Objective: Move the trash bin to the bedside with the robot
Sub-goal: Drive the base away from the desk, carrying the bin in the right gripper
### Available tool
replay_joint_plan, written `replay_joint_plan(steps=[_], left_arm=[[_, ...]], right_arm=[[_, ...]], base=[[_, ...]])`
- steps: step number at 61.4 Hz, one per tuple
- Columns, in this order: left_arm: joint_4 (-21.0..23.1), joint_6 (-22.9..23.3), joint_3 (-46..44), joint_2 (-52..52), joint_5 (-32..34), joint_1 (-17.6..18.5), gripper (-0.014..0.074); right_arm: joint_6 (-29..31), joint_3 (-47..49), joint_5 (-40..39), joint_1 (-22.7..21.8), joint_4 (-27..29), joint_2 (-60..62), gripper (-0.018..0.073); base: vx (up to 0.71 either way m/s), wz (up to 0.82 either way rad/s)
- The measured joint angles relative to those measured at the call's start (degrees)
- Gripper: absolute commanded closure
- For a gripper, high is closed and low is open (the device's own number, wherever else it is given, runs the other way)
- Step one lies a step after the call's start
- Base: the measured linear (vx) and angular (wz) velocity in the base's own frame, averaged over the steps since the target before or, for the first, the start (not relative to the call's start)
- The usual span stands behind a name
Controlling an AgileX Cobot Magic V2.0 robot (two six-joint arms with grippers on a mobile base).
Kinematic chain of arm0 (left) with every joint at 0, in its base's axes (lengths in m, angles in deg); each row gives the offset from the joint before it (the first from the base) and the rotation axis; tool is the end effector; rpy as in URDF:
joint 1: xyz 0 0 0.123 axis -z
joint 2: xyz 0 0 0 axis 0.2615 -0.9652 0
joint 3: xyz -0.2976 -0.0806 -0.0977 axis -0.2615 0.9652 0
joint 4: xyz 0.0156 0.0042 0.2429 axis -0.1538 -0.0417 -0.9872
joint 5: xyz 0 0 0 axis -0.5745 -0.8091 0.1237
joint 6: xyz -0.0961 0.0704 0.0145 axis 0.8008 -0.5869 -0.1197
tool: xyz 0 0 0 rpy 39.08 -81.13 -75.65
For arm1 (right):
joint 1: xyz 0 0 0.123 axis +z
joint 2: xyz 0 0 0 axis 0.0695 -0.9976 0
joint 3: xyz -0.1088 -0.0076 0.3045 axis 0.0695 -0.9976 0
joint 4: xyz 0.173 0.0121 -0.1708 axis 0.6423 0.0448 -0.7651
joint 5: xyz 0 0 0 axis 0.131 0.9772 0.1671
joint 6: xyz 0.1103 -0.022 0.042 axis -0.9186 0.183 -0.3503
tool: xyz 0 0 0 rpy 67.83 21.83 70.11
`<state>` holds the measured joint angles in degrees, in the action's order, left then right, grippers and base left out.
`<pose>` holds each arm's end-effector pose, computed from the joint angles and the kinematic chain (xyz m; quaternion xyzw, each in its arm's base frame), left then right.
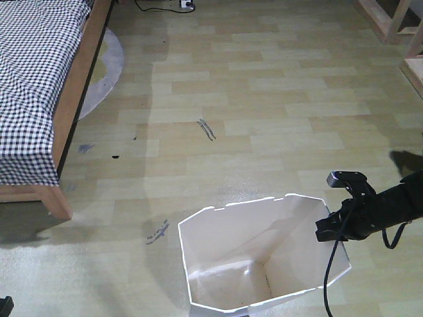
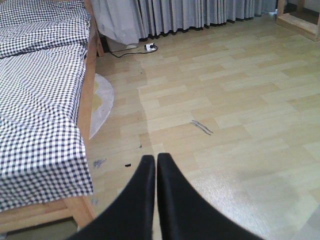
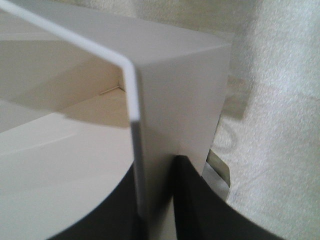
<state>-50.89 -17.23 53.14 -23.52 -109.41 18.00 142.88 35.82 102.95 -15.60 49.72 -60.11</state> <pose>0.0334 -0.0017 0.1629 0.0509 0.7989 0.0084 0.5993 0.3050 -0.0051 0.0363 -0.1193 0.9629 0.2257 0.0872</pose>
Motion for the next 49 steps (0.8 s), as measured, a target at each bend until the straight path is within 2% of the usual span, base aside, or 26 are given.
replay_joint_plan(steps=[49], left_arm=[[0.0,0.0,0.0,0.0,0.0,0.0,0.0603]], right_arm=[[0.0,0.0,0.05,0.0,0.0,0.0,0.0562]], base=[[0.38,0.05]])
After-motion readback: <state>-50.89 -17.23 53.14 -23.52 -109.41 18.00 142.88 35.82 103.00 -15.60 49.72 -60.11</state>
